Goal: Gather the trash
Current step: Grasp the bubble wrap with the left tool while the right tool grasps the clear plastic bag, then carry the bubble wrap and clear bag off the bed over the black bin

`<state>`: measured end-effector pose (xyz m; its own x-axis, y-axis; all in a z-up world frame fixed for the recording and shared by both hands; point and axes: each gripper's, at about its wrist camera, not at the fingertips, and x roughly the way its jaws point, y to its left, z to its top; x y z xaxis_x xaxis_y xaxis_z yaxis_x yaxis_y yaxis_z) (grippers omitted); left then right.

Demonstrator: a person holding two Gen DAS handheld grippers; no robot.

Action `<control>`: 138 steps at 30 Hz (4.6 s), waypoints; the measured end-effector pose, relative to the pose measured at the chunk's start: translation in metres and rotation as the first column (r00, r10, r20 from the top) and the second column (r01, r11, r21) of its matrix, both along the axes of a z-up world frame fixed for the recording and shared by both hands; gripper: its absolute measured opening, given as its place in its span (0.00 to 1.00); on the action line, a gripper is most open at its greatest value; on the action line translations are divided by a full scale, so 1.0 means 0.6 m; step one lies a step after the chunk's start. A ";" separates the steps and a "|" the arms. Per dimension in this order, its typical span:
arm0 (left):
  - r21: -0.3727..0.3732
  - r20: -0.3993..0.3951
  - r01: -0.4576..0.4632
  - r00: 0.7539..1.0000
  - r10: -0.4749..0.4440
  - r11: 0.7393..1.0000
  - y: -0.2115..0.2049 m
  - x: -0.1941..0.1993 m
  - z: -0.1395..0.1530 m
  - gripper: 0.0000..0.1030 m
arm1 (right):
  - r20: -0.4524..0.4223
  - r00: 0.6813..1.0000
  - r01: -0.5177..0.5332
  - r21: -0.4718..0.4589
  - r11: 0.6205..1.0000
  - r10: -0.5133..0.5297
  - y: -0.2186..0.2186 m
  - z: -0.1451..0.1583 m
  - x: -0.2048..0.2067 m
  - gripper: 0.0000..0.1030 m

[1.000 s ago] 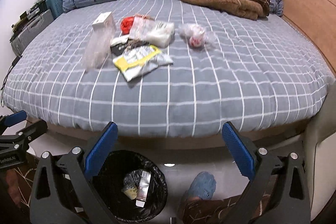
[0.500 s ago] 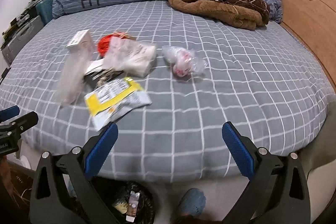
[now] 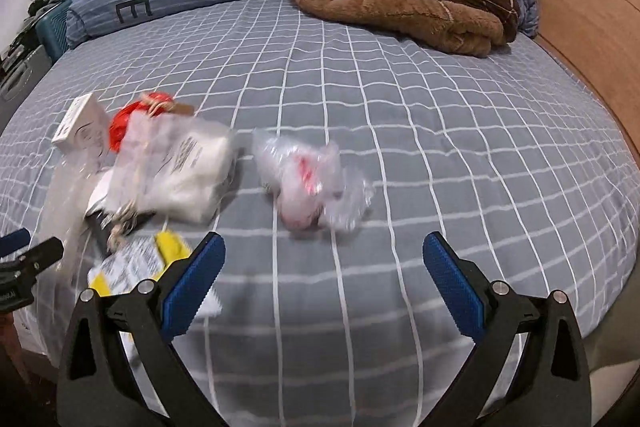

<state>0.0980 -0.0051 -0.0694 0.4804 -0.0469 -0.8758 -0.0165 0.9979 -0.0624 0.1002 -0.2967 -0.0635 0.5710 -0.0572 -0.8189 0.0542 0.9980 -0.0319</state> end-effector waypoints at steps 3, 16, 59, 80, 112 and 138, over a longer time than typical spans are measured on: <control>-0.006 -0.015 -0.002 1.000 0.002 1.000 0.001 0.020 -0.012 0.93 | -0.006 1.000 -0.003 0.002 1.000 0.003 -0.002 -0.010 0.029 0.89; -0.004 -0.080 0.012 0.997 -0.012 1.000 -0.005 0.049 -0.039 0.54 | -0.055 0.998 0.000 0.030 1.000 0.002 0.001 -0.049 0.084 0.49; 0.016 0.053 0.048 0.997 -0.049 0.999 -0.008 -0.080 0.086 0.28 | 0.053 0.998 0.037 0.060 0.997 -0.040 -0.004 0.090 -0.075 0.33; -0.015 0.095 0.073 0.993 -0.072 0.997 -0.011 -0.188 0.139 0.28 | 0.094 0.995 0.005 0.077 0.997 -0.012 0.042 0.153 -0.192 0.33; -0.058 0.119 0.107 0.988 -0.099 0.993 -0.015 -0.340 0.153 0.28 | 0.077 0.996 -0.052 0.093 0.994 0.045 0.094 0.146 -0.347 0.33; -0.084 0.013 0.097 0.995 -0.096 0.992 -0.009 -0.413 0.029 0.28 | -0.061 0.996 -0.057 0.104 0.993 0.063 0.115 0.027 -0.422 0.33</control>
<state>-0.1501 -0.0106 -0.0522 0.4782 -0.1674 -0.8622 0.0807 0.9859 -0.1466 -0.1528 -0.2276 -0.0474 0.5168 0.0611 -0.8539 -0.0049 0.9976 0.0684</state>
